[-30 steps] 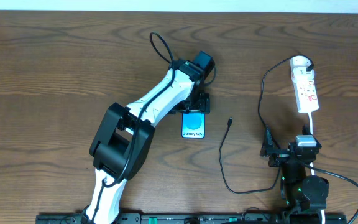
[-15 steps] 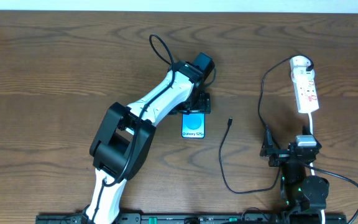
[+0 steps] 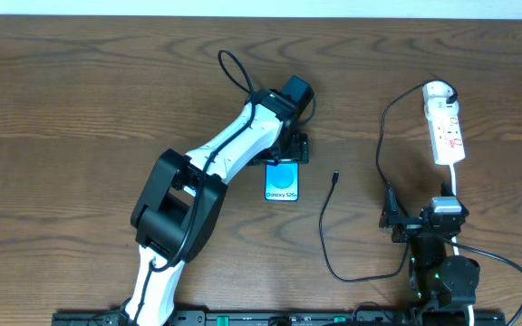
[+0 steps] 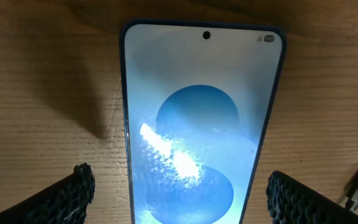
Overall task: Plug charger to phone and switch on socket
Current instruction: 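Lower the left gripper onto the phone's top edge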
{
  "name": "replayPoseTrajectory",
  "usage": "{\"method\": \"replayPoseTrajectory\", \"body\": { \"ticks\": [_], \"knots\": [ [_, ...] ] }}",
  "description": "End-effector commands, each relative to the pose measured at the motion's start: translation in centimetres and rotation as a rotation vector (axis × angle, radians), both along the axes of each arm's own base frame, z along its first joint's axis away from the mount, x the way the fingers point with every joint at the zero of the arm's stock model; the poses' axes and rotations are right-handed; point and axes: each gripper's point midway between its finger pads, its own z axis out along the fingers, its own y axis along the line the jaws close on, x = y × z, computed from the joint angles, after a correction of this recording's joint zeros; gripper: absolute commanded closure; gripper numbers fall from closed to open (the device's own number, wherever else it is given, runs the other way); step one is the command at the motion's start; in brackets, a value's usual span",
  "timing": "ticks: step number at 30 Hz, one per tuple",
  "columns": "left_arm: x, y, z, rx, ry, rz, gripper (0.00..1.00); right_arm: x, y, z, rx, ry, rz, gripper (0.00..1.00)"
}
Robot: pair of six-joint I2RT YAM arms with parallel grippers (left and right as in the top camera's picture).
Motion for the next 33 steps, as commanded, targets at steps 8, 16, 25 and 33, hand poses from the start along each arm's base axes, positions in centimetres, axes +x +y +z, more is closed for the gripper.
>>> {"method": "replayPoseTrajectory", "body": {
  "ticks": [8, 16, 25, 33],
  "knots": [
    [-0.5, -0.1, -1.0, 0.013, 0.015, 0.001, 0.10, 0.0, 0.1, 0.0, 0.010, 0.000, 0.001, 0.01],
    [-0.2, -0.3, -1.1, 0.008, 0.001, -0.002, 0.10, 0.0, 0.1, -0.1, 0.010, 0.001, 0.001, 0.01],
    [0.1, -0.6, -1.1, -0.002, -0.013, -0.004, 0.10, 0.0, 0.1, -0.1, 0.010, 0.000, 0.001, 0.01],
    [0.6, 0.3, -1.2, 0.058, -0.049, 0.002, 0.10, 0.0, 0.1, 0.0, 0.010, 0.000, 0.001, 0.01]
  ]
}}
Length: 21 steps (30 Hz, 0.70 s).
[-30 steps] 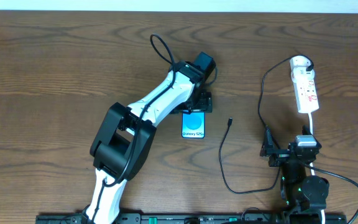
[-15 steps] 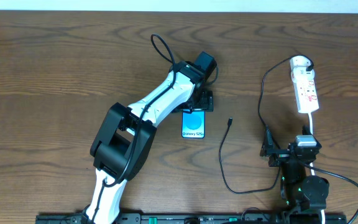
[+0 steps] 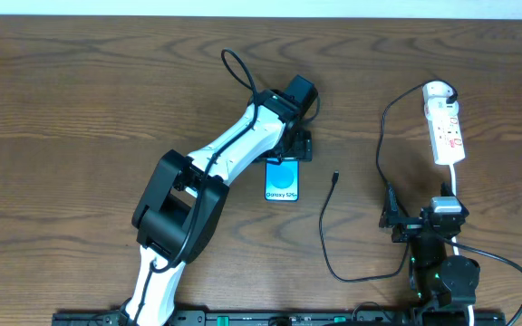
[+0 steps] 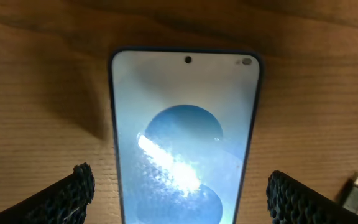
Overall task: Plug charger to phone and switch on socket
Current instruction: 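Lower the left gripper onto the phone's top edge, then tilt the phone up and close the left gripper on its top end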
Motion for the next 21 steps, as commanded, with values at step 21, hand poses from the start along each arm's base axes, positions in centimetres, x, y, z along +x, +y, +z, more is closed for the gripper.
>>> {"method": "replayPoseTrajectory", "body": {
  "ticks": [21],
  "knots": [
    [-1.3, 0.7, -5.1, 0.102, 0.071, 0.021, 0.10, 0.0, 0.1, 0.0, 0.010, 0.000, 0.001, 0.01]
  ]
}}
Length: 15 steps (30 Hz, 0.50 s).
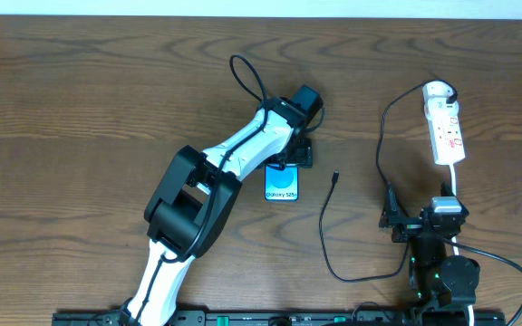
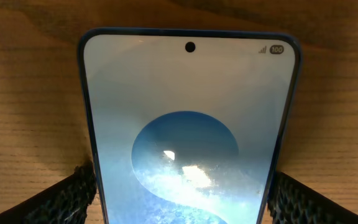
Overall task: Plug charger to phone and switch on socket
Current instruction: 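Tilt the phone up and close the left gripper on its top end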
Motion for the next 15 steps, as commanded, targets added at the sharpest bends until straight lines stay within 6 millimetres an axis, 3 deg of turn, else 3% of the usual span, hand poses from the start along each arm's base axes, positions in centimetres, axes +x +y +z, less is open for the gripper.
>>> {"method": "replayPoseTrajectory", "body": {
  "ticks": [1, 15],
  "knots": [
    [-0.65, 0.82, -2.26, 0.041, 0.041, 0.012, 0.10, -0.03, 0.08, -0.06, 0.010, 0.001, 0.001, 0.01],
    [-1.30, 0.89, -2.28, 0.040, 0.070, 0.011, 0.10, -0.03, 0.08, -0.05, 0.010, 0.000, 0.001, 0.01]
  ]
}}
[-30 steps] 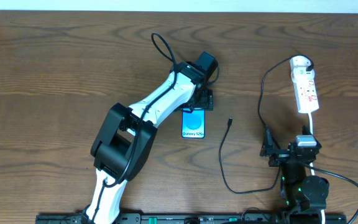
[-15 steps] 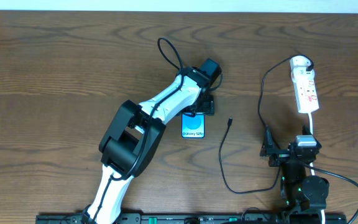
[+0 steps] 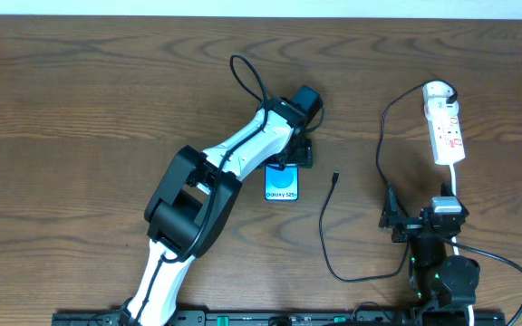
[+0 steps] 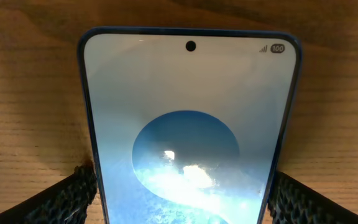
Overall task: Plug charger to phone and switch on socket
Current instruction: 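Tilt the phone up and close the left gripper on its top end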
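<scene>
A blue phone [image 3: 282,184] with a lit screen lies flat on the wooden table; the left wrist view shows its top end [image 4: 191,93] large. My left gripper [image 3: 286,165] is low over that end and open. Its black fingers [image 4: 82,190] stand on either side of the phone, close against its edges, so the left gripper [image 4: 182,180] straddles it. The charger's plug tip [image 3: 334,177] lies loose to the phone's right, on a black cable [image 3: 323,237]. The white power strip [image 3: 445,127] lies at the far right. My right gripper [image 3: 397,220] rests near the front edge.
The black cable [image 3: 381,145] loops from a plug at the strip's far end down past my right arm [image 3: 438,258] and back to the loose tip. The strip's white lead runs down toward that arm.
My left gripper was open above the phone's top end, with the cable tip showing at the right. Then it stood a little farther from the phone. By 0.5 s ago it was lower, with its fingers alongside the phone's edges, and it has stayed there.
</scene>
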{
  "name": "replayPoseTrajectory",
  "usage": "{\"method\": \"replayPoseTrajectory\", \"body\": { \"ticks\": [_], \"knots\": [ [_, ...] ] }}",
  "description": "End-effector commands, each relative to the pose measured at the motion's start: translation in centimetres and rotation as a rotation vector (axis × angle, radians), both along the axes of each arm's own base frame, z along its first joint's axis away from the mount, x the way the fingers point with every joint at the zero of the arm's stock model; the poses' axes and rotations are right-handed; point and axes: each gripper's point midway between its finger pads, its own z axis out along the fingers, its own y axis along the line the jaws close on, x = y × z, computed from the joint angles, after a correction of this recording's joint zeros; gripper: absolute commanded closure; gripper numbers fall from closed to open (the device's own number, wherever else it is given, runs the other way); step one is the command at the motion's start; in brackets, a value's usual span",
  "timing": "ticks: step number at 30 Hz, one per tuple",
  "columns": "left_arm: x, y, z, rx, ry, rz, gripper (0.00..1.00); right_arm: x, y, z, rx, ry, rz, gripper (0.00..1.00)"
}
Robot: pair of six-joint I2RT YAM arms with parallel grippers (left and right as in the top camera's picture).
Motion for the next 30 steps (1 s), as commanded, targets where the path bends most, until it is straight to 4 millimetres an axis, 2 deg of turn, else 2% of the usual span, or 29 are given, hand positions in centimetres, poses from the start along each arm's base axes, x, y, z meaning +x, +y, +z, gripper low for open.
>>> {"method": "replayPoseTrajectory", "body": {
  "ticks": [1, 18, 30],
  "knots": [
    [-1.3, 0.9, -2.3, 0.040, 0.070, 0.011, 0.10, 0.0, 0.1, -0.1, 0.010, 0.001, 0.001, 0.01],
    [-1.8, 0.6, -2.3, 0.044, 0.076, 0.016, 0.10, 0.0, 0.1, 0.0, 0.010, 0.000, 0.001, 0.01],
    [-2.6, -0.5, -2.3, 0.045, 0.074, -0.025, 0.10, 0.0, 0.1, -0.1, 0.010, 0.001, 0.001, 0.01]
  ]
}}
